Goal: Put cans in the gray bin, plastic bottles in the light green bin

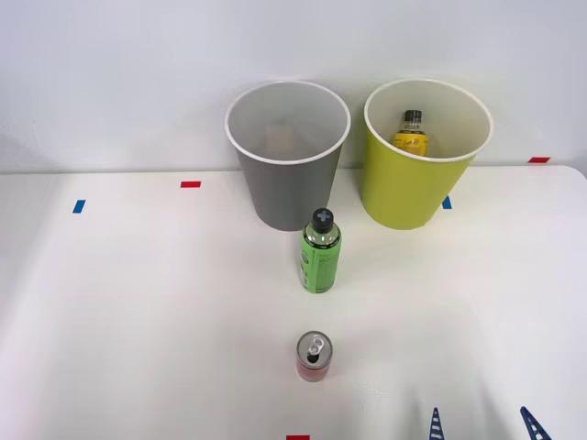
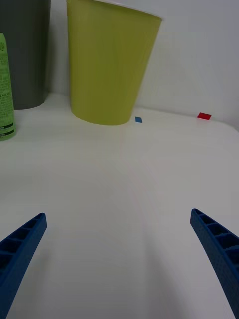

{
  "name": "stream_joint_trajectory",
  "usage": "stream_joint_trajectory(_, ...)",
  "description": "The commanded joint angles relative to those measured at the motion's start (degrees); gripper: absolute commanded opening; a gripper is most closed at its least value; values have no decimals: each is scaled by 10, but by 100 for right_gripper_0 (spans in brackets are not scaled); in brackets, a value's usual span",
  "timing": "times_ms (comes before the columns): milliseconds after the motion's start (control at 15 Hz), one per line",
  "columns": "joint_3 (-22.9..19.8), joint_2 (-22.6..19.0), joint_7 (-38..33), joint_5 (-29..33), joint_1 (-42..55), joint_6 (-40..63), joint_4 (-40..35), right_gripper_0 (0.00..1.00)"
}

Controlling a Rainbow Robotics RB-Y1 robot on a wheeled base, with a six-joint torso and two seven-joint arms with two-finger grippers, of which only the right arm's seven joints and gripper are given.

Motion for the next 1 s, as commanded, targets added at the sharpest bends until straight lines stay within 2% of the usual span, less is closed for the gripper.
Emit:
stream_joint_trajectory(67,0,0,0,0,0,0,0,100)
stream_joint_trajectory(1000,0,0,0,0,0,0,0,100)
